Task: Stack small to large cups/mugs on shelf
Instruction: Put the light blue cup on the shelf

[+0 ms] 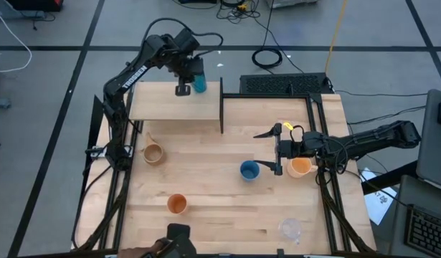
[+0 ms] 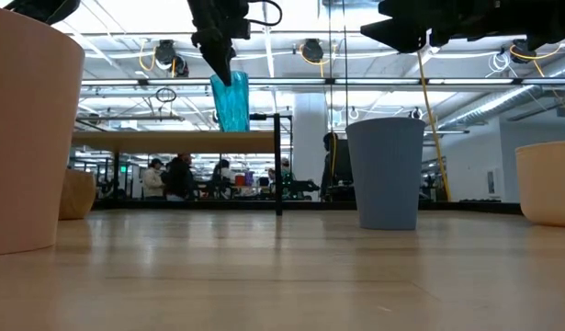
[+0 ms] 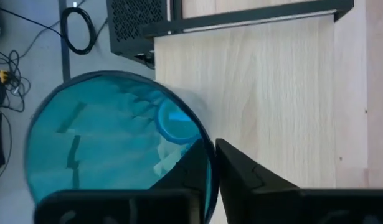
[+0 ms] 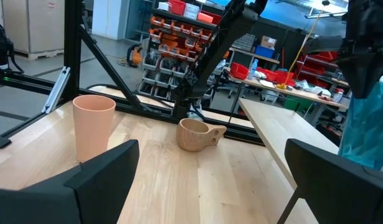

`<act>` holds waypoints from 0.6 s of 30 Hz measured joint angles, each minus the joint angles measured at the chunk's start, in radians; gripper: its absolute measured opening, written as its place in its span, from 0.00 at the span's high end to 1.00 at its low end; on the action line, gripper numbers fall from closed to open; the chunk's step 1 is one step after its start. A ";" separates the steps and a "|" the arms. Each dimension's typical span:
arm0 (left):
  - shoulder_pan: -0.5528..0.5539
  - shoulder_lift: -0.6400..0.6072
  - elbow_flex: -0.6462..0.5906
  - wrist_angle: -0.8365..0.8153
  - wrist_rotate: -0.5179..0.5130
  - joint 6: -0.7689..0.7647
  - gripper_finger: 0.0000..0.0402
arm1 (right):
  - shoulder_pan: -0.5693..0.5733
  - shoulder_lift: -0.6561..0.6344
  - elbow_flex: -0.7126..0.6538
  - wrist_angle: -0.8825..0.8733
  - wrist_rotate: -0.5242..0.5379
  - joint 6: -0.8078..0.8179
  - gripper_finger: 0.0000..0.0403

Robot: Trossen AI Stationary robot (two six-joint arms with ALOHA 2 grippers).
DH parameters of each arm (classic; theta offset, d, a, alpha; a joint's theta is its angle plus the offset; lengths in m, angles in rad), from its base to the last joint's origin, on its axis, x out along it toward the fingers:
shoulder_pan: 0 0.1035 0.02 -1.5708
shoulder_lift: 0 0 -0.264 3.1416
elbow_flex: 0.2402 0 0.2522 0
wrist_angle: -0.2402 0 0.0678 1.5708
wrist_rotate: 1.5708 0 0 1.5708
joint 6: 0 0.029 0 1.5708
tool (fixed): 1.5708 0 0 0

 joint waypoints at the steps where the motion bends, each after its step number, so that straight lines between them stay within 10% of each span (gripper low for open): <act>1: 0.000 0.000 0.000 0.008 0.000 -0.003 0.89 | 0.000 0.000 0.000 0.000 0.000 0.000 0.02; 18: -0.007 0.000 0.000 0.098 0.000 -0.002 0.63 | 0.000 0.000 0.000 0.000 0.000 -0.015 0.02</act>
